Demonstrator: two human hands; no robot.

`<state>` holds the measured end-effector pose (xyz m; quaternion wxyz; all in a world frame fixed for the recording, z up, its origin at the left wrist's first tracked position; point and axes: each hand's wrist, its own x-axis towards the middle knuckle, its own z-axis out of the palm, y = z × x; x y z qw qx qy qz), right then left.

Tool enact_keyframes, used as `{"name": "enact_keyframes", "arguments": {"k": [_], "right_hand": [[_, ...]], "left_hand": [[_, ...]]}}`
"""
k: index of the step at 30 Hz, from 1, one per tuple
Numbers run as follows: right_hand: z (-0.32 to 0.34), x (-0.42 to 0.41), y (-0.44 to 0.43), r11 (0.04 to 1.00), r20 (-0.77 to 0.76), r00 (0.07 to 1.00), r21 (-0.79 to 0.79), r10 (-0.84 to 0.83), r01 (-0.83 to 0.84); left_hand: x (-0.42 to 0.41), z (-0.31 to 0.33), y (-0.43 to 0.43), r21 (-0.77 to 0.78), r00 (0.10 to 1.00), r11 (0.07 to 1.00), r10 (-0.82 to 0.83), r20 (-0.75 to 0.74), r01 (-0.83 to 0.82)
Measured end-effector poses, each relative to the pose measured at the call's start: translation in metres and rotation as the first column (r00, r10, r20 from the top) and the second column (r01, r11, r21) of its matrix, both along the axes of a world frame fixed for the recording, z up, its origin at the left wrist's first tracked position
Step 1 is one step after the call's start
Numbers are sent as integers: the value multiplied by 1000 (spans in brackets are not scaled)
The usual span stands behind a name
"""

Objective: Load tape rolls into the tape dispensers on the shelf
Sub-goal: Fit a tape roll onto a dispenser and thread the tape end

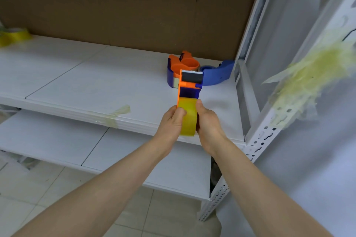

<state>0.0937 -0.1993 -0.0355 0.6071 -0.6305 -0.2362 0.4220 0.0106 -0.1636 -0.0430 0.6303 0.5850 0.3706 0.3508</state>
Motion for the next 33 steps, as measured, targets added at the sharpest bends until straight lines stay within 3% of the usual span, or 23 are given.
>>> {"name": "enact_keyframes", "arguments": {"k": [7,12,15,18,19,20,25,30,33], "right_hand": [[-6,-8,-9,998,397,916,61,-51,29],[-12,-13,-16,998,633,774,51,-9,-30],[-12,-13,-17,999,590,807,37,9,-38],[1,-8,-8,999,166,986,-35,-34,41],[5,-7,-4,997,46,998,-63,-51,53],[7,-6,-1,995,19,998,-75,-60,61],[9,-10,-6,998,227,972,12,-62,61],[0,-7,-11,991,421,905,74,69,-109],[-3,-6,-14,975,454,881,97,134,-198]], "left_hand": [[3,4,-4,27,999,998,50,-15,-50],[5,13,-3,-28,996,996,78,-40,-79],[4,13,-2,-46,996,996,76,-39,-78],[2,12,-2,-80,999,996,45,-16,-46],[2,11,-3,-73,999,997,36,-14,-37],[2,10,-5,-56,1000,998,28,-9,-29],[2,11,-6,41,999,998,53,3,-53],[3,14,0,27,998,998,64,-5,-64],[4,18,3,-15,998,998,54,-36,-54]]}}
